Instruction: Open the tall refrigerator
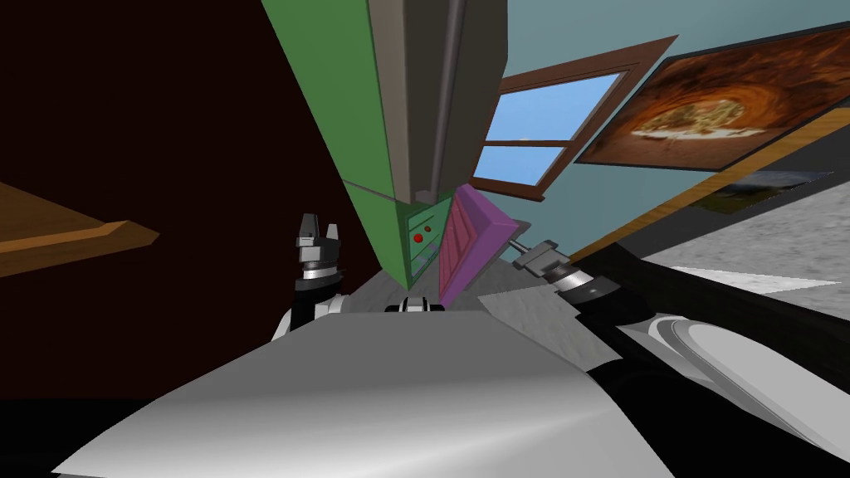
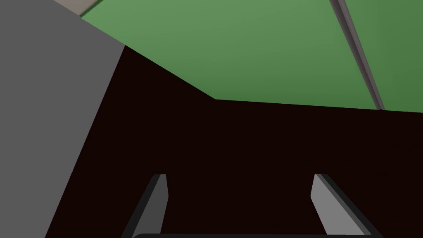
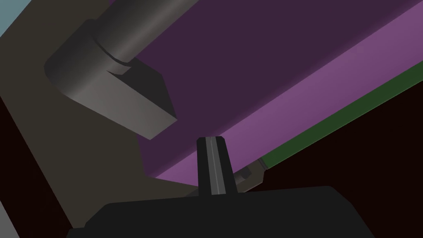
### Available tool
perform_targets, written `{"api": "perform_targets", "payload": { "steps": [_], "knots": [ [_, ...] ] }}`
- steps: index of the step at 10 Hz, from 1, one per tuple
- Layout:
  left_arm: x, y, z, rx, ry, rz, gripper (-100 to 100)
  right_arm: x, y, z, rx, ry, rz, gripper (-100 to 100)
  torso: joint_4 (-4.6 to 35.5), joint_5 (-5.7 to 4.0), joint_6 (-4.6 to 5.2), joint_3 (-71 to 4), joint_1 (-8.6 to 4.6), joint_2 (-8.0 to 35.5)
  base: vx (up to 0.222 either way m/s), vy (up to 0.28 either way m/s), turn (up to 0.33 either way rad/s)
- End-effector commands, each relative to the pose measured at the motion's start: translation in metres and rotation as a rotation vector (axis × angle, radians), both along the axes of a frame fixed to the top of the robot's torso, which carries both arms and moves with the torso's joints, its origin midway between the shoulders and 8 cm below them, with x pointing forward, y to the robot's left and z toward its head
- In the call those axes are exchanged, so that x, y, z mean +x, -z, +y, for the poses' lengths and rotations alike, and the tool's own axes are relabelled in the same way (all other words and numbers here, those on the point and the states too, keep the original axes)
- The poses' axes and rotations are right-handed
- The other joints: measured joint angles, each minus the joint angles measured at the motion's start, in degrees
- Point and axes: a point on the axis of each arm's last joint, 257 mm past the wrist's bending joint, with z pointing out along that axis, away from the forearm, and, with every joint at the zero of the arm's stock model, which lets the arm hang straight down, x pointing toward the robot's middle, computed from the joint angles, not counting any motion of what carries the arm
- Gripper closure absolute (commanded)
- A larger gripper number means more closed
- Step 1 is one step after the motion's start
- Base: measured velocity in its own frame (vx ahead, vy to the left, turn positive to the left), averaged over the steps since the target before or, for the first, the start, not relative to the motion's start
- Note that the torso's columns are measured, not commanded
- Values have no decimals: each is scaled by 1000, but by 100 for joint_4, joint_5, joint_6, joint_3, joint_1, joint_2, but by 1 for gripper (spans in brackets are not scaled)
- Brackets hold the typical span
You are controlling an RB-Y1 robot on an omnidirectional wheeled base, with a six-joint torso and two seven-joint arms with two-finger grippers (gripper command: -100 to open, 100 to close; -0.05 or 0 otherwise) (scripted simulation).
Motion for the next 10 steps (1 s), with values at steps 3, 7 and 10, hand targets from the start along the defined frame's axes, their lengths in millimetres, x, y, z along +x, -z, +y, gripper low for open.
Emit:
{"api": "perform_targets", "payload": {
  "steps": [3,7,10],
  "knots": [
    [0,0,0,0,0,0,0,0,0,1,0,-3,0,100,1,-4,2,1,-10,0,1,10,3],
    [0,0,0,0,0,0,0,0,0,1,0,-3,0,100,1,-5,1,1,-15,2,3,-3,-15],
    [0,0,0,0,0,0,0,10,9,9,21,-57,17,100,2,-8,1,4,-21,5,-8,-3,-46]
  ]
}}
